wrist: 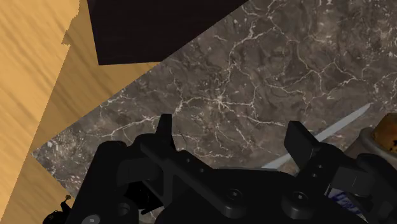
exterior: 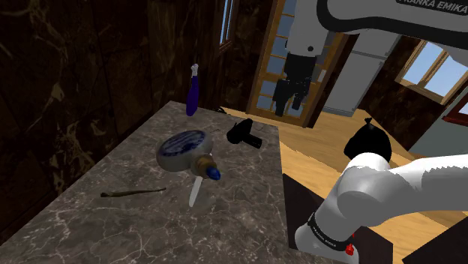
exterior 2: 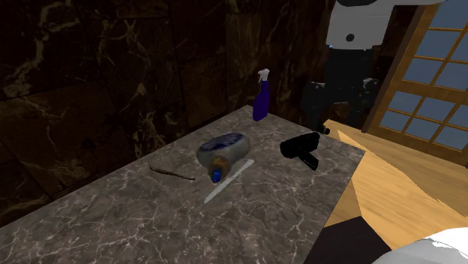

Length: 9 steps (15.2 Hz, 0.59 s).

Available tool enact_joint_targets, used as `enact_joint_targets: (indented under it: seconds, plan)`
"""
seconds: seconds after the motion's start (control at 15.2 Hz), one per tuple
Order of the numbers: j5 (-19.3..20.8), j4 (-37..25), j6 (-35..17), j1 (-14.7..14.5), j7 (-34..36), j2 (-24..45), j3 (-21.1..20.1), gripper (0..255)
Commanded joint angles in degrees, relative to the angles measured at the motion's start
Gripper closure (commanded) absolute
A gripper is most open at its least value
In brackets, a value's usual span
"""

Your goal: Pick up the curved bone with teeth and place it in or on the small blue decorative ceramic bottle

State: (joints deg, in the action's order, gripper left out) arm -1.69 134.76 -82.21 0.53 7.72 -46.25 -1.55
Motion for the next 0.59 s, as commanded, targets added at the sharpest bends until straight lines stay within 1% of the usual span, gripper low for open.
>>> enact_joint_targets:
  seconds: [0.0, 0.53]
  plan:
    - [0.0, 0.0, 0.0, 0.0, 0.0, 0.0, 0.0, 0]
    - [0.09, -5.77, -9.25, -4.94, -4.83, 15.3, -4.77, 0]
